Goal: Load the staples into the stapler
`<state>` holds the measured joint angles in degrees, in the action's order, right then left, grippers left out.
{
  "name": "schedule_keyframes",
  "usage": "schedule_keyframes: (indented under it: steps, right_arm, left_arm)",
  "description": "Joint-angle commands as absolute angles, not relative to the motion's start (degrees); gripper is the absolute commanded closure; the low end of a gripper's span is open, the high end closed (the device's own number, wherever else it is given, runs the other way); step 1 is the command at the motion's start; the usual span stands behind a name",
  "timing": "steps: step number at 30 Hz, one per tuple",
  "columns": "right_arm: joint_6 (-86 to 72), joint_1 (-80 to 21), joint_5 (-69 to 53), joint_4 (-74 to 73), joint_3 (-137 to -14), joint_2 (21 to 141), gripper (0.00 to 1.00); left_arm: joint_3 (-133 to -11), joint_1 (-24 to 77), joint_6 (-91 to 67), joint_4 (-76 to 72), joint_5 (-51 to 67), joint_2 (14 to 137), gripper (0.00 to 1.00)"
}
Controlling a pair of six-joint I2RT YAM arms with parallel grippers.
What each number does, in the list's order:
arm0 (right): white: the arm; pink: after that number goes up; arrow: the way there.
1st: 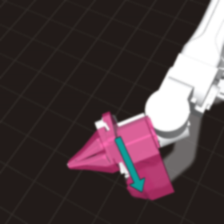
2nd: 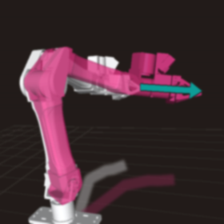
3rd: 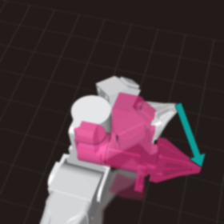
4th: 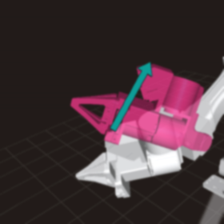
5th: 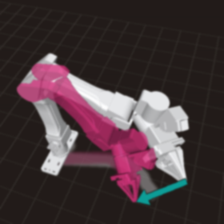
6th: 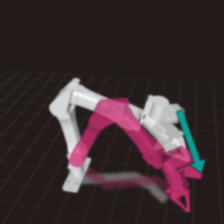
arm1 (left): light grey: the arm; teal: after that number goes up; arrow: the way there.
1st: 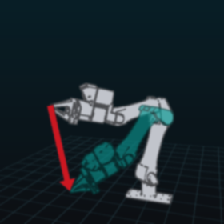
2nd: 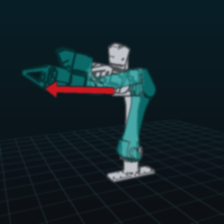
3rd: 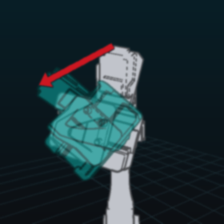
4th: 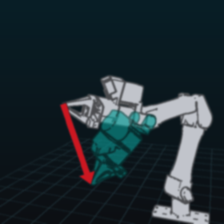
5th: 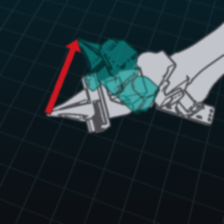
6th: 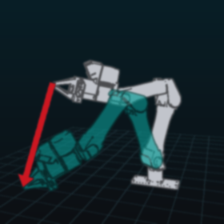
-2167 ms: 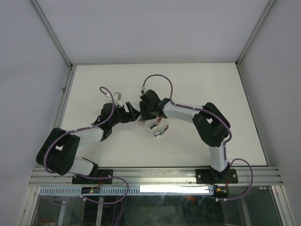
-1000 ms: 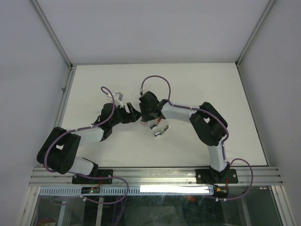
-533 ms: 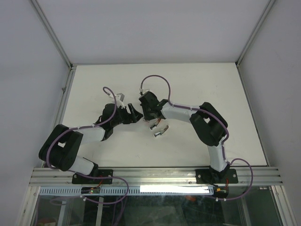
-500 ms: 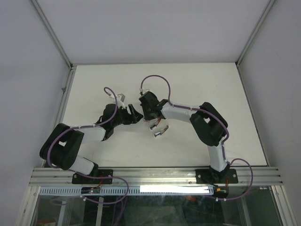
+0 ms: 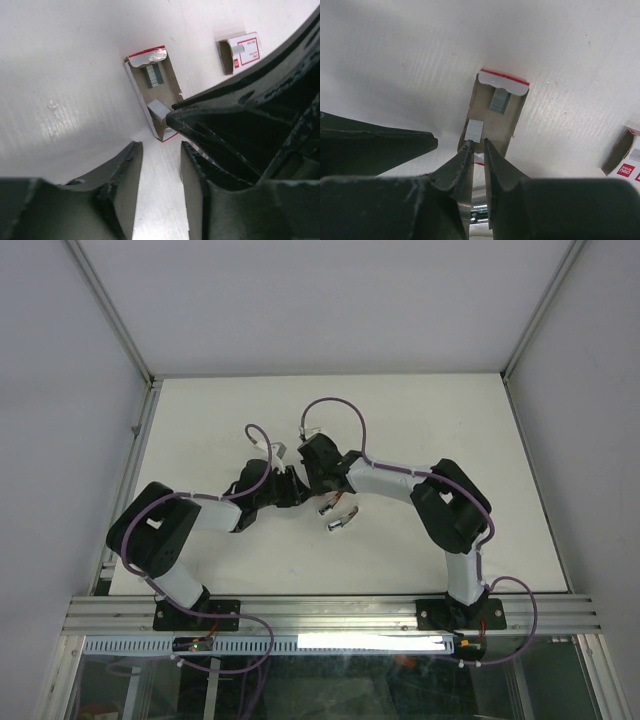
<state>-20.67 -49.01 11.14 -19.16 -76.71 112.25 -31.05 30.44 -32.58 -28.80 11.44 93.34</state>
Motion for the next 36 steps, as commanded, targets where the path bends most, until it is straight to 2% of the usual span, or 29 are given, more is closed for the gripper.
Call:
schedule_keyframes:
  steps: [1,9,20,29,36]
  right_arm:
    - [-20.14,-49.20,13.18,-17.00,-76.08,108.40,0.83]
    - [-20.13,-48.22,13.71,-16.82,-74.05,105.82,0.83]
    - [-21.08,-47.72,11.12,-17.53,-75.48,104.93,0.73]
    - [-21.48,-47.68,10.67,-19.88,-77.51,108.86,0.67]
    - [-20.58,-47.62,11.52,-20.14,-78.33,110.28,0.66]
  left_arm:
    - [-34.18,31.47,-31.88,-31.37,7.73,94.37,0.65]
    - [-31.99,32.24,-33.50,-32.57,5.37,92.66,0.68]
    - [-29.60,32.17,-31.30,-32.36,3.46,88.90,0.55]
    - [-28.99,32.17,-30.98,-31.83,2.97,87.58,0.51]
    - [-28.96,32.17,-30.76,-31.55,2.61,87.35,0.50]
